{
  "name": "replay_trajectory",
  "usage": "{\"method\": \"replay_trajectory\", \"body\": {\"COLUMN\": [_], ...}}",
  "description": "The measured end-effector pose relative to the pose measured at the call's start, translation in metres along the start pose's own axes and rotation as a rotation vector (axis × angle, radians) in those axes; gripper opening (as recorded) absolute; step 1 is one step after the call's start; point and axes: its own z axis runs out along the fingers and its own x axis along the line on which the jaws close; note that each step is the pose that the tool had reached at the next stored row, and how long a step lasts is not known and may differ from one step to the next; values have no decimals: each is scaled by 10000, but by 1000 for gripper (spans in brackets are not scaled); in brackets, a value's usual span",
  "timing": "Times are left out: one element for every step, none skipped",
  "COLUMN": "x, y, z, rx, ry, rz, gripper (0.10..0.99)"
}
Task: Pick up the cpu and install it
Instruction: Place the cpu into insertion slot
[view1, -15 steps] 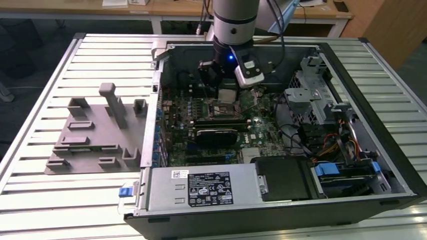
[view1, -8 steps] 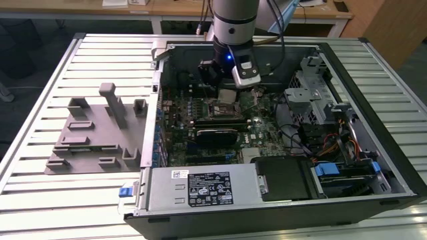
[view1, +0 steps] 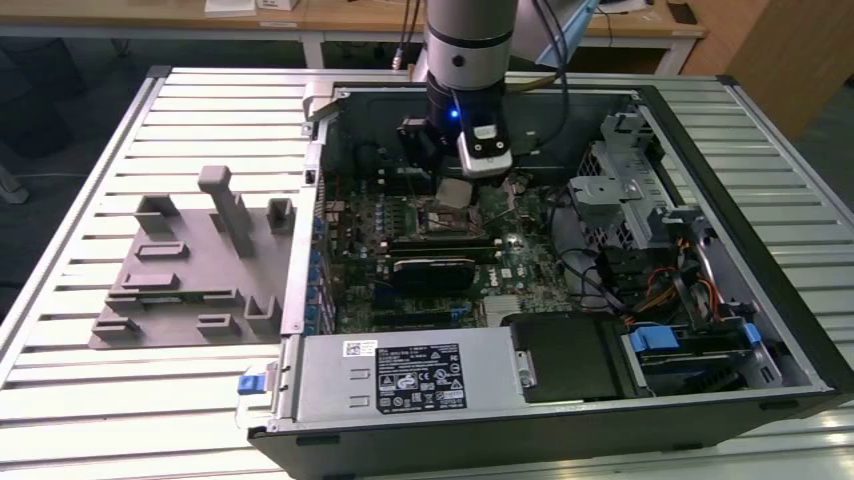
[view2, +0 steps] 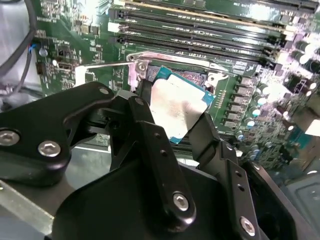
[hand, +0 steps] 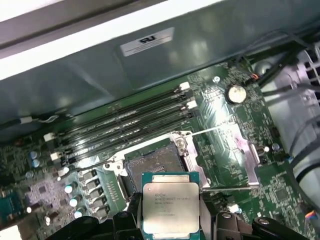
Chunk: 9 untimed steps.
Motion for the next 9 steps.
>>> {"method": "replay_trajectory", "body": {"x": [0, 0, 0, 0, 0, 0, 0, 0, 0], "y": [0, 0, 0, 0, 0, 0, 0, 0, 0], "z": [0, 0, 1, 1, 1, 1, 2, 2, 2], "rx": [4, 8, 12, 16, 19, 24, 27, 31, 35], "ry": [-7, -14, -22, -29, -36, -43, -50, -56, -64], "rz": [140, 280, 437, 578, 723, 863, 1004, 1143, 1283], "gripper": [541, 541, 541, 541, 541, 541, 541, 541, 541]}}
